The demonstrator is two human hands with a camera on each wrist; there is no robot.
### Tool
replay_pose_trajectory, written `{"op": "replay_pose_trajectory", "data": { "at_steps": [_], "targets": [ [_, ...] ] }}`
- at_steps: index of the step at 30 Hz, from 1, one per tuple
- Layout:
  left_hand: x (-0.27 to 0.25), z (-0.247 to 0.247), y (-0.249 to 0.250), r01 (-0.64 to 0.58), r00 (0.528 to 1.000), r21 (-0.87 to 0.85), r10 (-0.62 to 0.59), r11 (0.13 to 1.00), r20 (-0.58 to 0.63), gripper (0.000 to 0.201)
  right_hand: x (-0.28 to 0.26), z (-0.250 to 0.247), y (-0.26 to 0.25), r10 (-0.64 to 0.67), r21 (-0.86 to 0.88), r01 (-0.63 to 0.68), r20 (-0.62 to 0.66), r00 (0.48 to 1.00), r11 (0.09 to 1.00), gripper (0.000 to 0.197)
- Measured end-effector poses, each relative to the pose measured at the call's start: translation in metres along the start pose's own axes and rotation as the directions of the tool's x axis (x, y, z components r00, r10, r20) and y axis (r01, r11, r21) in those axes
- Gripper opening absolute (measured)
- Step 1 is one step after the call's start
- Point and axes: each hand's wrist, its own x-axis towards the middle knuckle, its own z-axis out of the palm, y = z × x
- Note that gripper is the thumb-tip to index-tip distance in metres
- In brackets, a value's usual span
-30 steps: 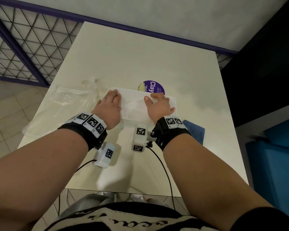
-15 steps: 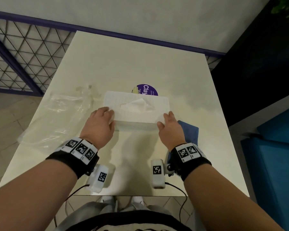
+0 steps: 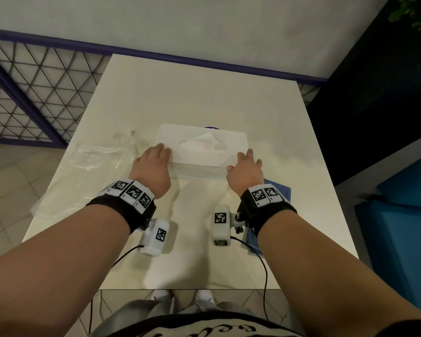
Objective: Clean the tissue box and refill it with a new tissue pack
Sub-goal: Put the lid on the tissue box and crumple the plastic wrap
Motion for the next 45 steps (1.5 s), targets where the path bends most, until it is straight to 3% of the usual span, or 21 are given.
{"op": "replay_pose_trajectory", "data": {
  "at_steps": [1, 3, 5, 7, 9, 11, 13, 15, 18, 19, 20, 22, 23, 25, 27, 28, 31, 34, 36, 41, 45],
  "targets": [
    [-0.002, -0.002, -0.003, 0.007, 0.999, 0.011, -0.007, 1.000, -0.036, 0.078, -0.004, 0.004, -0.005, -0.018, 0.070, 0.024, -0.085, 0.996, 0.997, 0.048],
    [-0.006, -0.009, -0.017, 0.063, 0.984, 0.000, -0.062, 0.998, -0.165, 0.077, -0.017, 0.012, -0.025, -0.165, 0.172, 0.209, -0.238, 0.957, 0.963, 0.046],
    [-0.014, -0.017, -0.041, 0.196, 0.931, -0.090, -0.214, 0.976, -0.297, 0.069, -0.034, 0.024, -0.052, -0.321, 0.245, 0.381, -0.254, 0.913, 0.891, 0.039],
    [-0.024, -0.023, -0.073, 0.376, 0.846, -0.190, -0.420, 0.907, -0.329, 0.064, -0.044, 0.039, -0.079, -0.401, 0.311, 0.419, -0.124, 0.908, 0.853, 0.037],
    [-0.033, -0.025, -0.108, 0.558, 0.760, -0.234, -0.604, 0.796, -0.241, 0.064, -0.048, 0.055, -0.103, -0.426, 0.377, 0.371, 0.071, 0.902, 0.849, 0.047],
    [-0.039, -0.020, -0.138, 0.674, 0.688, -0.284, -0.720, 0.682, -0.097, 0.065, -0.048, 0.076, -0.124, -0.386, 0.465, 0.230, 0.274, 0.881, 0.855, 0.067],
    [-0.045, -0.015, -0.156, 0.718, 0.655, -0.347, -0.755, 0.604, 0.040, 0.065, -0.049, 0.094, -0.141, -0.295, 0.561, -0.001, 0.437, 0.850, 0.828, 0.087],
    [-0.054, -0.011, -0.168, 0.718, 0.666, -0.372, -0.735, 0.589, 0.122, 0.066, -0.049, 0.104, -0.153, -0.228, 0.627, -0.182, 0.516, 0.826, 0.758, 0.098],
    [-0.066, -0.007, -0.185, 0.701, 0.686, -0.430, -0.702, 0.569, 0.192, 0.061, -0.050, 0.107, -0.164, -0.245, 0.661, -0.231, 0.544, 0.802, 0.714, 0.083],
    [-0.070, -0.004, -0.192, 0.677, 0.695, -0.523, -0.684, 0.518, 0.222, 0.060, -0.053, 0.107, -0.167, -0.257, 0.665, -0.227, 0.548, 0.796, 0.712, 0.076],
    [-0.076, -0.004, -0.192, 0.631, 0.706, -0.662, -0.653, 0.403, 0.275, 0.058, -0.054, 0.108, -0.169, -0.273, 0.674, -0.226, 0.549, 0.790, 0.703, 0.075],
    [-0.085, -0.010, -0.190, 0.493, 0.778, -0.847, -0.537, 0.198, 0.326, 0.043, -0.058, 0.108, -0.172, -0.314, 0.718, -0.254, 0.555, 0.770, 0.648, 0.088],
    [-0.088, -0.016, -0.187, 0.427, 0.830, -0.891, -0.456, 0.152, 0.320, 0.037, -0.058, 0.107, -0.174, -0.333, 0.747, -0.267, 0.546, 0.769, 0.608, 0.090],
    [-0.091, -0.034, -0.173, 0.349, 0.905, -0.921, -0.315, 0.170, 0.285, 0.035, -0.059, 0.100, -0.175, -0.367, 0.812, -0.252, 0.485, 0.794, 0.527, 0.064],
    [-0.089, -0.050, -0.159, 0.293, 0.941, -0.940, -0.225, 0.176, 0.252, 0.043, -0.058, 0.085, -0.170, -0.378, 0.862, -0.184, 0.387, 0.841, 0.472, 0.022],
    [-0.088, -0.057, -0.150, 0.273, 0.952, -0.947, -0.191, 0.167, 0.240, 0.045, -0.056, 0.075, -0.165, -0.380, 0.878, -0.152, 0.345, 0.858, 0.454, 0.013],
    [-0.081, -0.069, -0.122, 0.233, 0.970, -0.965, -0.099, 0.123, 0.221, 0.030, -0.052, 0.045, -0.138, -0.372, 0.892, -0.073, 0.259, 0.891, 0.447, 0.016],
    [-0.071, -0.069, -0.091, 0.215, 0.976, -0.960, -0.071, 0.181, 0.205, 0.006, -0.052, 0.019, -0.101, -0.351, 0.900, -0.037, 0.207, 0.913, 0.433, 0.022],
    [-0.067, -0.062, -0.073, 0.207, 0.978, -0.950, -0.059, 0.231, 0.199, 0.007, -0.054, 0.007, -0.076, -0.317, 0.921, -0.011, 0.145, 0.937, 0.389, 0.016],
    [-0.066, -0.039, -0.034, 0.251, 0.953, -0.947, 0.119, 0.199, 0.278, 0.022, -0.059, 0.004, -0.028, -0.225, 0.943, -0.041, 0.122, 0.967, 0.332, 0.018],
    [-0.062, -0.026, -0.012, 0.291, 0.953, -0.955, 0.074, 0.063, 0.295, 0.029, -0.059, 0.007, -0.003, -0.196, 0.973, -0.087, 0.131, 0.972, 0.216, 0.032]
  ]
}}
